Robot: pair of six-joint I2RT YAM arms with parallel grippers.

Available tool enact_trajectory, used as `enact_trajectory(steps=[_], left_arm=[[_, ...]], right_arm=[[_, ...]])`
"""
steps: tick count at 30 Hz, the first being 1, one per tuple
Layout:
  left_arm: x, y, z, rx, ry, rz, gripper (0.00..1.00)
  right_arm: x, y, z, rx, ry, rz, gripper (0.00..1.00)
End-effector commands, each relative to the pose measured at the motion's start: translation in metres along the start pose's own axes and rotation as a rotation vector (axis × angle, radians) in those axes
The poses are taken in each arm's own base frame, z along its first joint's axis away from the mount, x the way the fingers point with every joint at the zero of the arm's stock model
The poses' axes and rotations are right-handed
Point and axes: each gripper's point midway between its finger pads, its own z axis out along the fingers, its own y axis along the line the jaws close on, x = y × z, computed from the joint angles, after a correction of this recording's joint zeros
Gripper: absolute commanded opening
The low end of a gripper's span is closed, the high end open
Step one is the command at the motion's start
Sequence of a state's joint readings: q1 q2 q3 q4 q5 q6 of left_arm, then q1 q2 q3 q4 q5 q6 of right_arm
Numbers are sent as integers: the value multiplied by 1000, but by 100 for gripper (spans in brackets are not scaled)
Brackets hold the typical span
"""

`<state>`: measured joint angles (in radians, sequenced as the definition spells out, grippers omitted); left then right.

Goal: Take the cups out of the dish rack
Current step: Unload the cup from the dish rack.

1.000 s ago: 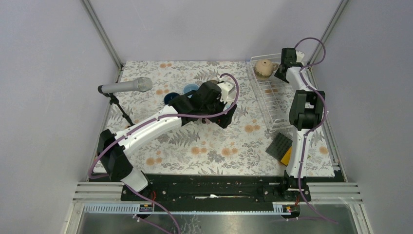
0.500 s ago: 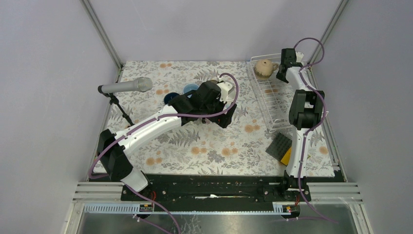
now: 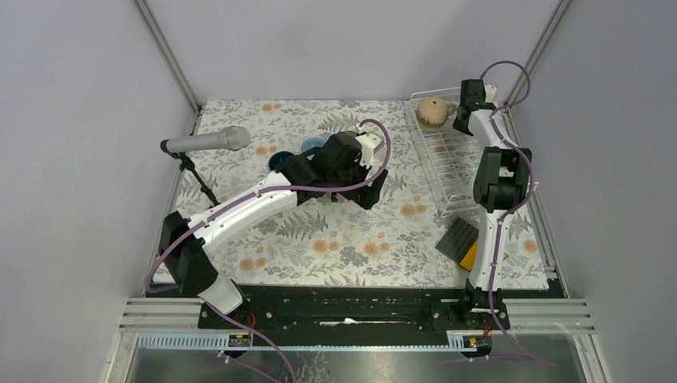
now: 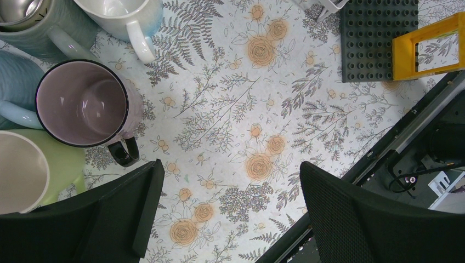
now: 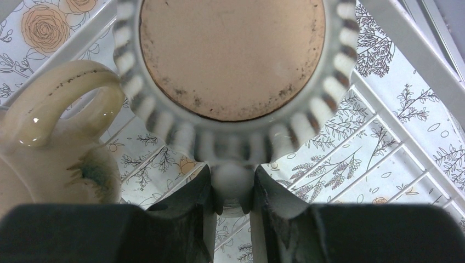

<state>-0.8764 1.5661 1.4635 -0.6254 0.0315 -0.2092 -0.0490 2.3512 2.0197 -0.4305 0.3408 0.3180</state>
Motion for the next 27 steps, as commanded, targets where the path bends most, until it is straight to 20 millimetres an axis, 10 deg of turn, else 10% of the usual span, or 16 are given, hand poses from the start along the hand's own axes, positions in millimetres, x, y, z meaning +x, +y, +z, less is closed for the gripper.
enact_trajectory(steps=[1,27], left_arm=[[-17,-3,-1,23,-64,-7,99],[-23,-8,-9,54,-95,-23,99]], right_arm=[[-45,-6,-34,5,-115,32,0],[-71,-4,-95,-31,-187,108,0]])
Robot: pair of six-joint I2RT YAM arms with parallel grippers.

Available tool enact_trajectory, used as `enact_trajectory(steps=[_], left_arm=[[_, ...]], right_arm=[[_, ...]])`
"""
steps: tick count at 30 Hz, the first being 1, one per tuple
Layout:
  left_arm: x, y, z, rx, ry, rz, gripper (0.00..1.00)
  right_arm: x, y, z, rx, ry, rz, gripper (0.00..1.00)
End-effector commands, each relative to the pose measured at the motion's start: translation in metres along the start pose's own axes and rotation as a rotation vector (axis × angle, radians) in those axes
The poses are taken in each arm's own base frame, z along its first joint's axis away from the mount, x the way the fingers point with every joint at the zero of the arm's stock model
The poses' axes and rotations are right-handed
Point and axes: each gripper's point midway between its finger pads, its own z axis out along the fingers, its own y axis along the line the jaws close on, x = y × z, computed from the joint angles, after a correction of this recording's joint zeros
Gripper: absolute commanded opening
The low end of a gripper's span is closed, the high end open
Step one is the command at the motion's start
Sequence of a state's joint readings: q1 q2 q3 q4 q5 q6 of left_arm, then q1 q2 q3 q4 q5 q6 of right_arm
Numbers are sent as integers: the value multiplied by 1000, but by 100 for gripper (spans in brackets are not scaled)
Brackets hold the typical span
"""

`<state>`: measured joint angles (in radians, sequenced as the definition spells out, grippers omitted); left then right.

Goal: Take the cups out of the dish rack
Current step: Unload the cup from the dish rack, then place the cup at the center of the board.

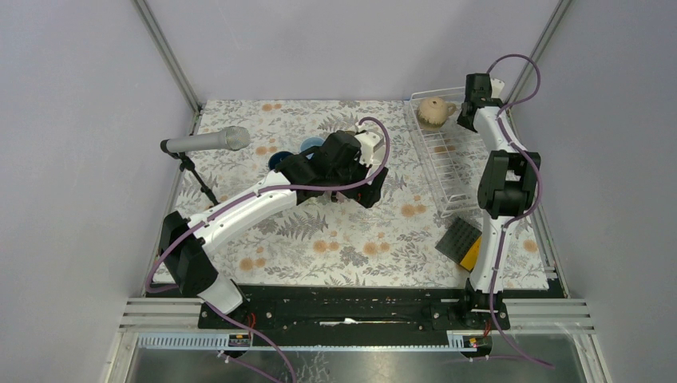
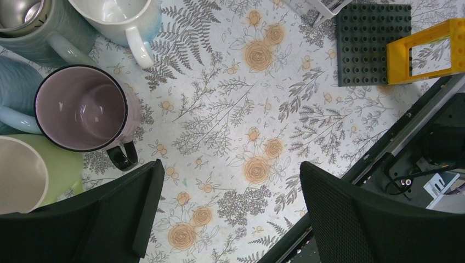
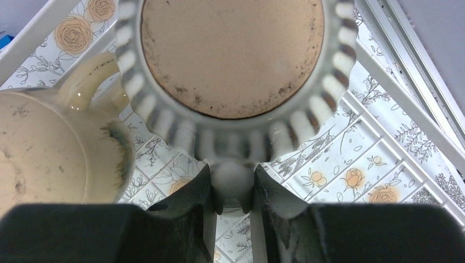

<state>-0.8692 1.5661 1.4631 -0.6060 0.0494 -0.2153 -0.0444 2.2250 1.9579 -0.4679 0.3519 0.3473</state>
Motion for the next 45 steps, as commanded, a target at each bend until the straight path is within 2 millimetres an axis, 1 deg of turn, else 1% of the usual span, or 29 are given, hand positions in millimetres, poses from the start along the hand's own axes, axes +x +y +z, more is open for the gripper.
enact_trajectory(steps=[1,5,8,14,16,18,21,24,27,30,34,36,37,41,42,45], left_arm=[[-18,-7,-9,38,-81,-13,99],[-17,-8,-6,47,-74,-22,99],[-16,-9,-3,52,-74,-34,99],[-22,-11,-2,50,-104,-82,99],[-23,-11,-1,50,-119,-115,99],[-30,-12,-2,53,-166,-157,99],[-34,-15,-3,75,-221,-229,99],[-32,-16,1,91,-251,-296,99],[-28,-14,2,95,-283,-344,99],[-25,-13,4,99,-301,-381,99],[-28,-12,3,118,-339,-439,99],[-31,-10,1,131,-366,-474,99],[-38,-9,-1,148,-396,-498,99],[-52,-4,-7,216,-471,-593,99],[-57,-4,-10,235,-494,-612,99],[-70,-6,-15,281,-548,-664,99]], right_arm=[[-56,5,-55,-34,-162,73,0],[-58,6,-69,-49,-166,79,0],[-62,3,-81,-56,-177,87,0],[-60,0,-104,-86,-166,114,0],[-56,-2,-113,-96,-162,128,0],[-54,-2,-123,-117,-159,144,0],[-48,-4,-136,-139,-153,163,0],[-44,-8,-148,-158,-153,173,0],[-47,-10,-162,-180,-168,174,0],[-46,-8,-177,-225,-167,180,0],[-39,-7,-195,-272,-161,187,0],[-35,-7,-204,-294,-159,190,0],[-33,-8,-209,-308,-155,194,0],[-23,-6,-230,-385,-145,222,0],[-17,3,-239,-419,-140,211,0],[-4,12,-257,-497,-119,214,0]])
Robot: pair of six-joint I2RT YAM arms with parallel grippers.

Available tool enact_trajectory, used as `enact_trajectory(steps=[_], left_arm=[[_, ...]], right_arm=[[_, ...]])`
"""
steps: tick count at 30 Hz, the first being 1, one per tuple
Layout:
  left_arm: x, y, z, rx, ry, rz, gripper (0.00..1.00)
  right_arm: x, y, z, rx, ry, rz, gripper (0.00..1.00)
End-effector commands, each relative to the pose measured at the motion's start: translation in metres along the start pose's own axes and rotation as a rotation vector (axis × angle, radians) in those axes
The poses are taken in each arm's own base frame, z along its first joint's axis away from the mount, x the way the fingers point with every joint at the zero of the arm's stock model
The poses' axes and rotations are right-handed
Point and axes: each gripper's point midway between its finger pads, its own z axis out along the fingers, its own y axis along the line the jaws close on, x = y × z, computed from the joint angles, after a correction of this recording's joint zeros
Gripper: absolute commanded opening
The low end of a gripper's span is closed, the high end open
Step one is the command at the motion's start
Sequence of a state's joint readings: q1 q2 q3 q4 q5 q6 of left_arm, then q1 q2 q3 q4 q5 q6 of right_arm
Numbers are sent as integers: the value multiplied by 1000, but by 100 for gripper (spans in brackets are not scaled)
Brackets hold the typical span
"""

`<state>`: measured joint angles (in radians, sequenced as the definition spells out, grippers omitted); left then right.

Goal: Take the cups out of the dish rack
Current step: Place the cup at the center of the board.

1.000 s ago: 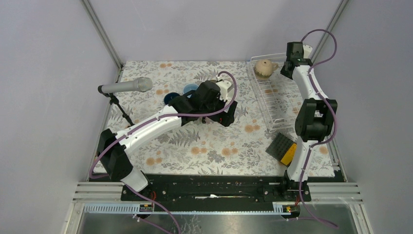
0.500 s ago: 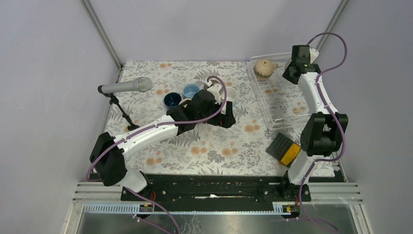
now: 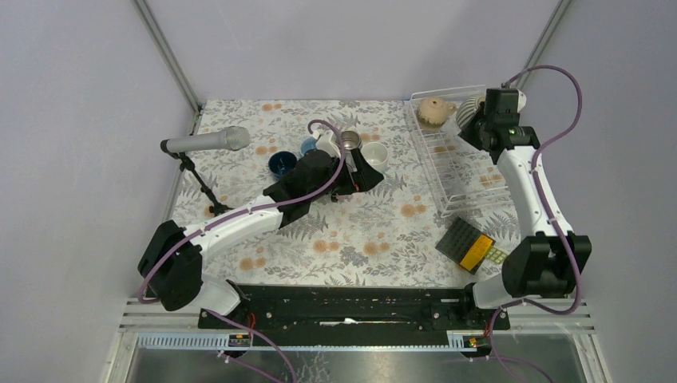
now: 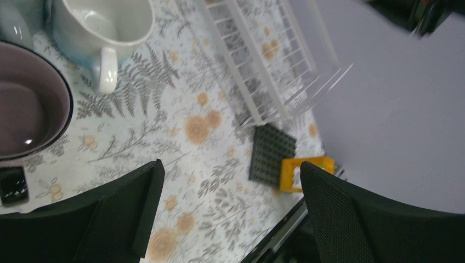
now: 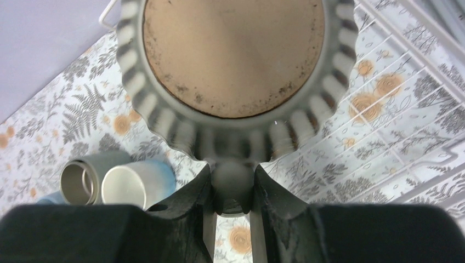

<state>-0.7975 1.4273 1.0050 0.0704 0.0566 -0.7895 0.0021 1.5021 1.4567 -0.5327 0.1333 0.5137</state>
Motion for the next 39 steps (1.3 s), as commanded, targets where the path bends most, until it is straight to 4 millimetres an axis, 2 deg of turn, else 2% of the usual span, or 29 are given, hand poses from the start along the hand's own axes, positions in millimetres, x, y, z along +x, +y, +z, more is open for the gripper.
enact_trajectory(steps=[1,7,17,28,32,39], left_arm=[[-45,-50,-12,206,-163,-124,99],[-46,-60,-7,323,-191,-284,99],[-44,-59,9,457,-178,-448,99],[-42,-63,28,598,-130,-647,99],[-43,-67,31,650,-108,-696,99],[-51,-71,29,704,-132,-725,96]], right_arm=[[-9,48,-44,-231,-68,36,0],[25,63,-67,-368,13,49,0],[87,79,-88,-560,215,105,0],[125,99,-117,-772,359,158,0],[140,101,-123,-803,407,151,0],[152,100,-129,-830,445,159,0]])
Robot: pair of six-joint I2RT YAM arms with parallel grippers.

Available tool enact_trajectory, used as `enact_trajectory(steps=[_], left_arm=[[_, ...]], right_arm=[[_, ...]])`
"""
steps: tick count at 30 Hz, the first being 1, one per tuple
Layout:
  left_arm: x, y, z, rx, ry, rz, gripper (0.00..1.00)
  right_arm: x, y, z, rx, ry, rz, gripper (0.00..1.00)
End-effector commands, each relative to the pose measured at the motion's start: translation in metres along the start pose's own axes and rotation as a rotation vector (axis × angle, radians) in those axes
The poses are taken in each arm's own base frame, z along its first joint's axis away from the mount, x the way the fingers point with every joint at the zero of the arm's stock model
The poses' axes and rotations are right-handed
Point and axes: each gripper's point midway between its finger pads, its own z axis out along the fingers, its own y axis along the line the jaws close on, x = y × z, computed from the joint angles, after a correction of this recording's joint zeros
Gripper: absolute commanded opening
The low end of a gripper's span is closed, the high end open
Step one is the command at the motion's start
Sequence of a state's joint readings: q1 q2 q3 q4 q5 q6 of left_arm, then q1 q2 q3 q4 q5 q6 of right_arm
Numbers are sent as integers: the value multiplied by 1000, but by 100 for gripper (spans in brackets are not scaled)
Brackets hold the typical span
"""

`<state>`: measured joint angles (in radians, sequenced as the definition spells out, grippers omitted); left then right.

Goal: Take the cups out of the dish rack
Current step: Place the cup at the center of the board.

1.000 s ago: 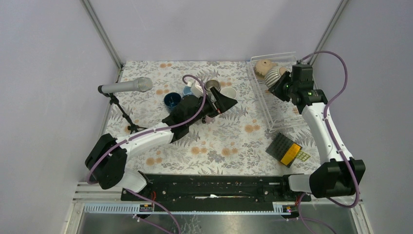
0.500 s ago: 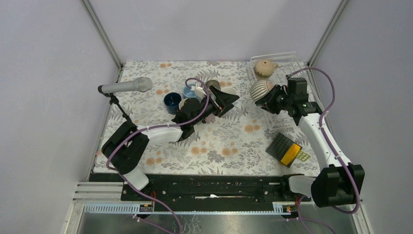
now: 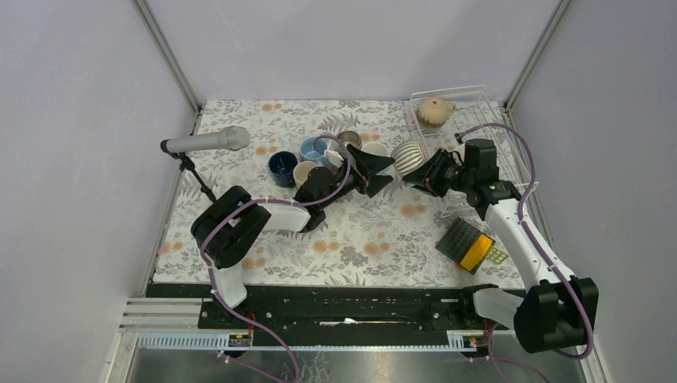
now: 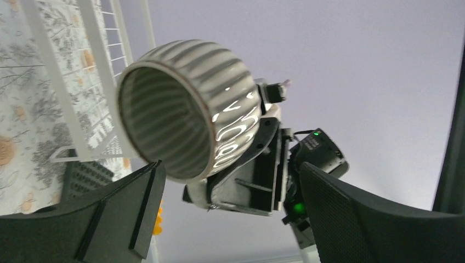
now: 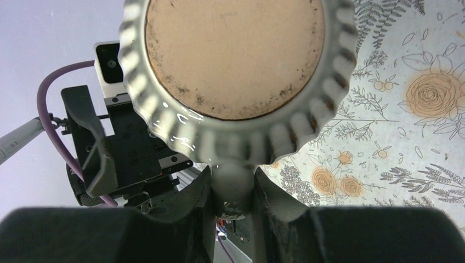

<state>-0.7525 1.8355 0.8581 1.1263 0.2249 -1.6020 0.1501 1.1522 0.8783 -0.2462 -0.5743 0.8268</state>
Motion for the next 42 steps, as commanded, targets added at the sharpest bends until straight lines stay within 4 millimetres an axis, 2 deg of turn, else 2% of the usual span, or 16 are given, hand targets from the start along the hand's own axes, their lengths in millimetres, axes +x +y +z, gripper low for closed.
enact_trajectory(steps=[1,7,18,28,35,37,41,42], left_arm=[[-2,-53,6,196,15,-6,94],[-3,-58,10,234,21,-33,86],[-4,-84,0,347,29,-122,57],[-3,-97,0,406,44,-137,45],[-1,-97,1,389,56,-119,38],[1,-97,1,387,63,-111,30],[5,-96,3,382,88,-98,0],[5,-96,4,382,89,-95,0]], right_arm=[[-2,43,-13,-180,-20,-88,0],[6,50,-11,-229,14,-70,0],[10,66,-11,-380,22,19,0],[15,78,-9,-441,65,42,0],[16,74,-8,-401,60,8,0],[17,72,-8,-395,63,2,0],[16,66,-7,-346,52,-13,0],[15,65,-7,-335,44,-23,0]])
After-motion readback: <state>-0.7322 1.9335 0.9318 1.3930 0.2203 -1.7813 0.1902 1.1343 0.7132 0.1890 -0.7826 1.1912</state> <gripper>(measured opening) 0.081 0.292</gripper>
